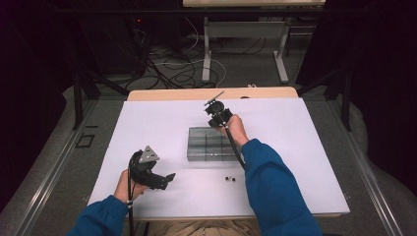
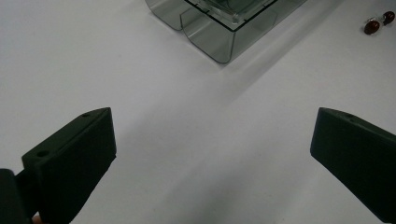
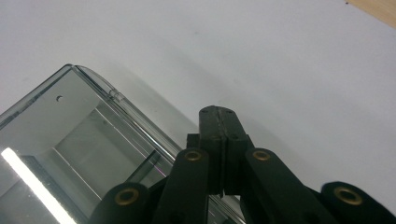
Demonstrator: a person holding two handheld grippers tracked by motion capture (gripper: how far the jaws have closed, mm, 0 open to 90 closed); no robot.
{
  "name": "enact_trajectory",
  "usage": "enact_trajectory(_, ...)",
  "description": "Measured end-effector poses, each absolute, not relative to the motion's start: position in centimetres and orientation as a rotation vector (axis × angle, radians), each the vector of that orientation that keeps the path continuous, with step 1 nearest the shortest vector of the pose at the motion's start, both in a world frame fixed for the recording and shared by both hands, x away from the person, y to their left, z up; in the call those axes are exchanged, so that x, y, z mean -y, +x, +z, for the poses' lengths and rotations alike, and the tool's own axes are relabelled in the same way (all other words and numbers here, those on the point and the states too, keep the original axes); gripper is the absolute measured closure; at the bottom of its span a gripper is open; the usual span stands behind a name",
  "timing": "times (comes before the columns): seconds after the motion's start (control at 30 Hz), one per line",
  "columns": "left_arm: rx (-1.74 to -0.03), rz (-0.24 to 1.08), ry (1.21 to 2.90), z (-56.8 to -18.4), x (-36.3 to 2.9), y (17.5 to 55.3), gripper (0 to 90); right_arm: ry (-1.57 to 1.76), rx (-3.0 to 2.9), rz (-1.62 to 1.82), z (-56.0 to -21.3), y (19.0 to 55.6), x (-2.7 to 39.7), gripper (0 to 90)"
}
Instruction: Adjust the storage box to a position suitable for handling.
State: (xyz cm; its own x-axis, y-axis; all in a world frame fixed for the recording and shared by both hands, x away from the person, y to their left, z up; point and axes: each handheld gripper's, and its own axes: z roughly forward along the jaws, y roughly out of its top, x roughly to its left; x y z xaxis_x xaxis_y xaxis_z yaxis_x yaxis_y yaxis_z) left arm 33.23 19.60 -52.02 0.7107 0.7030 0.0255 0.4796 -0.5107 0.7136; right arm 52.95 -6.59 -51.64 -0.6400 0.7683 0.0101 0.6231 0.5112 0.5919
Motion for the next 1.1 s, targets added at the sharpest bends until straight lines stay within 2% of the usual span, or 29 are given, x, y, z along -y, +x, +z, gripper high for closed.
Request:
enact_trajectory(0.73,-0.889,0.4,2.221,-51.9,-19.7,33.2,0.5,1.205,-2.541,0.764,-51.1,50.9,6.9,90.0)
enact_trajectory(0.8,-0.888,0.394,2.228,-51.8,-19.8,33.2,0.6,1.214,-2.557,0.76,-50.5,50.6,7.1,88.1)
enact_trajectory(0.83,-0.899,0.406,2.211,-52.0,-19.7,33.2,0.6,1.195,-2.465,0.92,-51.0,50.5,7.1,87.2)
enact_trajectory(0.93,-0.894,0.408,2.212,-52.0,-19.6,33.2,0.6,1.209,-2.507,0.88,-49.4,49.4,7.8,84.5)
enact_trajectory(1.0,-0.894,0.409,2.212,-52.0,-19.6,33.2,0.6,1.163,-2.494,0.947,-49.3,48.8,8.3,81.0)
enact_trajectory(1.03,-0.894,0.409,2.212,-52.0,-19.6,33.2,0.6,1.185,-2.562,0.824,-48.3,48.3,8.5,79.6)
enact_trajectory(1.07,-0.894,0.409,2.212,-52.0,-19.6,33.2,0.6,1.163,-2.492,0.945,-48.8,47.9,8.6,77.6)
enact_trajectory(1.1,-0.894,0.409,2.213,-52.0,-19.6,33.2,0.6,1.142,-2.531,0.922,-48.4,47.4,8.9,73.9)
